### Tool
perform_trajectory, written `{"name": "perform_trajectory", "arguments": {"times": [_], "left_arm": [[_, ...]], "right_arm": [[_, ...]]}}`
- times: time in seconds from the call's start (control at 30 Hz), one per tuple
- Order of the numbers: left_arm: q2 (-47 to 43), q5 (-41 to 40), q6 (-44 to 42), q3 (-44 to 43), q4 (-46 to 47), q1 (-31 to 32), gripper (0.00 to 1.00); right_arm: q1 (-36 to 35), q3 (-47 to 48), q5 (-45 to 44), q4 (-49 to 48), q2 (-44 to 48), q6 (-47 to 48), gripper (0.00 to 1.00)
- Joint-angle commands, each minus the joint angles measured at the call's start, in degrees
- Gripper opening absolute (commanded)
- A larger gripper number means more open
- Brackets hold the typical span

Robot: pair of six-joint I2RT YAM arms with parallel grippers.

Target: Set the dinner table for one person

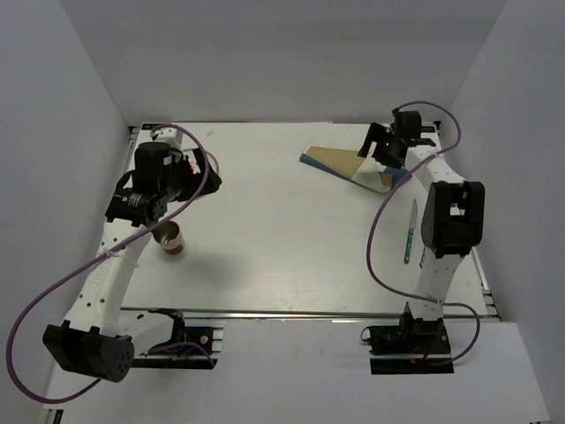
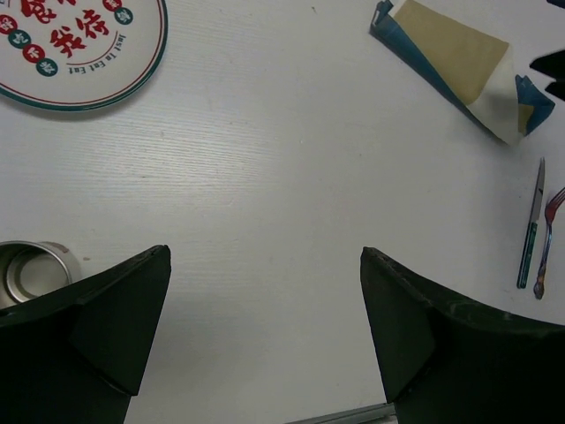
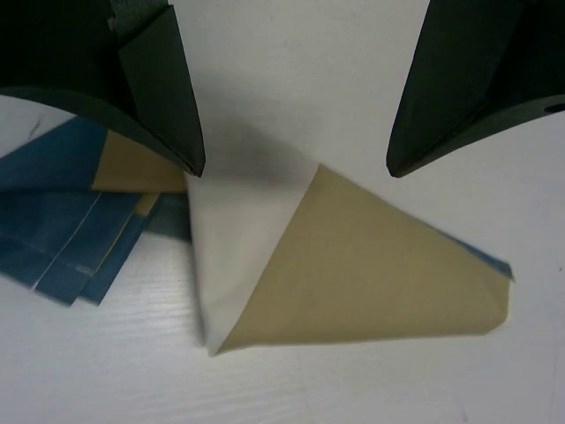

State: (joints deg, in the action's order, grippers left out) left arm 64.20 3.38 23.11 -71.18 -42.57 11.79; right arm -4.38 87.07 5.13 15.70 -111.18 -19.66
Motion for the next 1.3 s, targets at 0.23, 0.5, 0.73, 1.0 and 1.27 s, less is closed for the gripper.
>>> {"name": "perform_trajectory", "arguments": {"times": [0.23, 0.5, 0.73, 1.0, 1.27], "left_arm": [[0.5, 7.5, -2.5, -0.4, 0.5, 0.7, 0.98], [2.5, 7.8, -2.8, -0.6, 0.3, 0.7, 0.98], [3.3, 7.5, -2.9, -0.7, 0.4, 0.7, 0.98], [4.5, 6.5, -2.0, -1.9, 0.8, 0.7, 0.98], [4.8, 5.1, -1.4, -1.8, 1.2, 0.7, 0.98]], "right_arm": [[3.7, 24.0, 7.7, 6.2, -20.6, 8.8, 0.86], [3.7, 35.0, 10.2, 9.3, -27.0, 9.4, 0.66], [5.3, 32.2, 13.4, 6.8, -24.4, 7.5, 0.0], [1.7, 15.2, 21.7, -9.1, -4.2, 4.2, 0.0], [-6.4, -17.3, 25.8, -24.9, 12.3, 4.8, 0.16]]}}
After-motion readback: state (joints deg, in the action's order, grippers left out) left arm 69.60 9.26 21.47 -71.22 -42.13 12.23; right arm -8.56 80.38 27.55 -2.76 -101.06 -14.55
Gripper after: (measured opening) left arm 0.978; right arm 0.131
